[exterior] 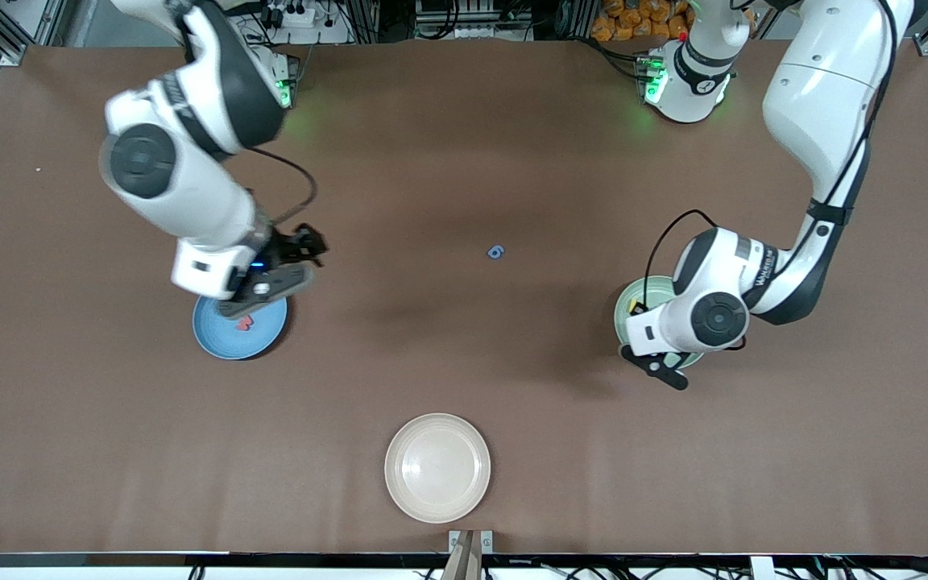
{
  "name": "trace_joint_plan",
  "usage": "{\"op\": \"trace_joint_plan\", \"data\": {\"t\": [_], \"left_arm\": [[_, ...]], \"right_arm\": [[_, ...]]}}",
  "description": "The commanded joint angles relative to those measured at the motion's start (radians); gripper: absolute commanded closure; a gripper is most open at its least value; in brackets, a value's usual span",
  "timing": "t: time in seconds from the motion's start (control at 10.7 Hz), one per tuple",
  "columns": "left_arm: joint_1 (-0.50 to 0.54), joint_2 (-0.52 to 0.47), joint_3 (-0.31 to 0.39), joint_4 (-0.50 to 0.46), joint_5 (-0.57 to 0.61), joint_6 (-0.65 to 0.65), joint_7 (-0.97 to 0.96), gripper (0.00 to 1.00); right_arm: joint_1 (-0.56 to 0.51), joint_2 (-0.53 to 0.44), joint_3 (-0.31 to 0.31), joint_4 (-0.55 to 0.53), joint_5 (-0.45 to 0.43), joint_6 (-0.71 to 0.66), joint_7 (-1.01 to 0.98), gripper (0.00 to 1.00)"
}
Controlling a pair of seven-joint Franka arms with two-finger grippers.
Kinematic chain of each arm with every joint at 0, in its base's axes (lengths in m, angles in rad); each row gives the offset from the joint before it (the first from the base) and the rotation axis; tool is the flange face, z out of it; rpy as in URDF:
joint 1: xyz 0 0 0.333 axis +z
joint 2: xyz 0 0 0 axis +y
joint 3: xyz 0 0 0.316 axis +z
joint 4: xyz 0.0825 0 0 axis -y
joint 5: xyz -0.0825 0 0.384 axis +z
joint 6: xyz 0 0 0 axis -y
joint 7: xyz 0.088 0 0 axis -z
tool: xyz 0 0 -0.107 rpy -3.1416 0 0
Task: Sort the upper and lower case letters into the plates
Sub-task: 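Carry the pink q to the green plate and open the left gripper, then lower the right gripper onto the blue 6 while the left gripper withdraws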
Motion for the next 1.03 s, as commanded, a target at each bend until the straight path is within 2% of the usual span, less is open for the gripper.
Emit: {"op": "trace_joint_plan", "data": {"t": [0.0, 0.28, 0.37, 0.47, 0.56, 0.65, 0.93], "left_arm": [[0.019, -0.034, -0.014, -0.037, 0.001, -0.002, 0.005, 1.0], [0.036, -0.028, -0.014, -0.032, 0.003, 0.003, 0.025, 1.0], [0.038, -0.022, -0.011, -0.029, 0.003, 0.005, 0.025, 0.98], [0.038, -0.02, -0.008, -0.027, 0.003, 0.005, 0.025, 0.89], [0.038, -0.019, -0.008, -0.024, -0.002, 0.005, 0.016, 0.51], [0.041, -0.017, -0.006, -0.023, -0.002, 0.005, 0.008, 0.01], [0.081, -0.01, -0.008, -0.014, -0.001, 0.003, 0.023, 0.0]], "right_arm": [[0.034, 0.023, 0.042, 0.014, 0.009, 0.019, 0.023, 0.0], [0.146, 0.069, 0.069, 0.014, 0.008, 0.102, 0.219, 0.0], [0.188, 0.088, 0.07, 0.014, 0.005, 0.122, 0.276, 0.0], [0.232, 0.108, 0.07, 0.014, -0.001, 0.159, 0.32, 0.0], [0.269, 0.129, 0.07, 0.016, -0.015, 0.183, 0.36, 0.0], [0.301, 0.157, 0.07, 0.016, -0.052, 0.217, 0.376, 0.0], [0.404, 0.299, 0.072, 0.028, -0.242, 0.334, 0.598, 0.0]]}}
